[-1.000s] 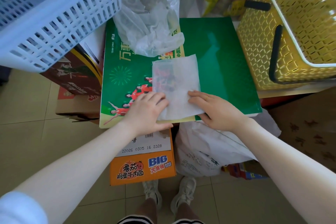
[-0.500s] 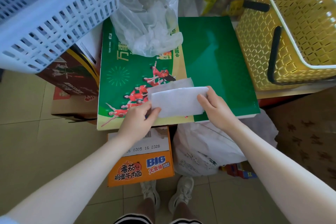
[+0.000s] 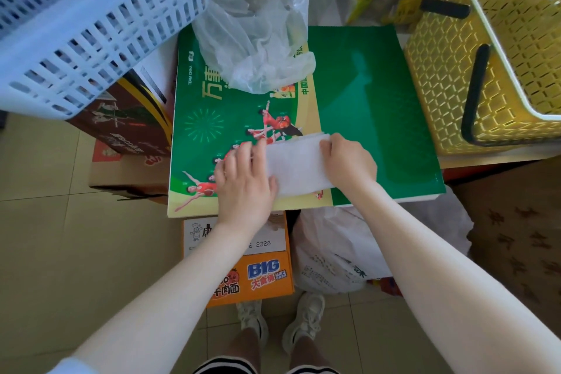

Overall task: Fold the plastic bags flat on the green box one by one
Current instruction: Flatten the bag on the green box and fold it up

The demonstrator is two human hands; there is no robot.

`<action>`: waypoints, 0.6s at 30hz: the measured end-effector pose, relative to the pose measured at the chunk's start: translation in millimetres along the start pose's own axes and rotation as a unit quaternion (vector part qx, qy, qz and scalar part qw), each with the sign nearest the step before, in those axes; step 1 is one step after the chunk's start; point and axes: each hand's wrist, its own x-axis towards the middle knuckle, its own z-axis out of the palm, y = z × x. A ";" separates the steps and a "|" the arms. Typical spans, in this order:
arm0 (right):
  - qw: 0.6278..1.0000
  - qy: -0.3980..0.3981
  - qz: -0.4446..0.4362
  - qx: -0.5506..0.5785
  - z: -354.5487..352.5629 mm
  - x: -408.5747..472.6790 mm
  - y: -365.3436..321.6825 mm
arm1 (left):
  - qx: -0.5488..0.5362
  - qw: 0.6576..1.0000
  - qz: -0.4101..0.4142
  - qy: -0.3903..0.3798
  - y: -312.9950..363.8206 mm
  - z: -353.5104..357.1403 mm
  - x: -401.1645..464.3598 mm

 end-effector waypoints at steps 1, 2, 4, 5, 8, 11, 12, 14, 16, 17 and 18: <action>1.000 -0.001 0.003 -0.010 0.5 2.1 -1.2 | 0.021 0.997 0.067 0.009 2.1 1.3 3.3; 1.000 -0.002 0.003 -0.022 0.7 3.6 -2.6 | 0.035 0.991 0.130 0.003 3.9 3.1 7.0; 0.999 0.002 -0.003 -0.048 1.4 4.7 -5.5 | 0.023 0.979 0.190 -0.073 7.9 3.8 14.8; 0.998 0.005 -0.009 -0.062 2.1 4.8 -6.1 | 0.006 0.975 0.191 -0.117 8.8 3.1 17.0; 0.995 0.027 -0.022 -0.098 6.4 4.9 -7.0 | -0.005 0.972 0.156 -0.175 1.7 4.5 17.9; 0.990 0.073 -0.034 -0.115 14.5 3.7 -5.7 | 0.010 0.978 0.123 -0.169 -4.3 8.6 11.1; 0.988 0.088 -0.037 -0.120 17.2 2.3 -4.5 | 0.026 0.979 0.119 -0.166 -4.8 9.6 8.4; 0.986 0.106 -0.024 -0.124 18.7 -1.3 -2.0 | 0.055 0.981 0.106 -0.155 -6.4 11.6 3.7; 0.988 0.106 0.020 -0.109 15.8 -1.7 -0.1 | 0.062 0.981 0.100 -0.153 -8.7 9.2 1.3; 0.989 0.102 0.043 -0.096 13.6 -0.9 -0.4 | 0.063 0.979 0.099 -0.165 -9.6 5.9 1.7; 0.989 0.106 0.050 -0.090 10.3 -1.2 -2.1 | 0.065 0.978 0.102 -0.171 -10.5 3.1 2.3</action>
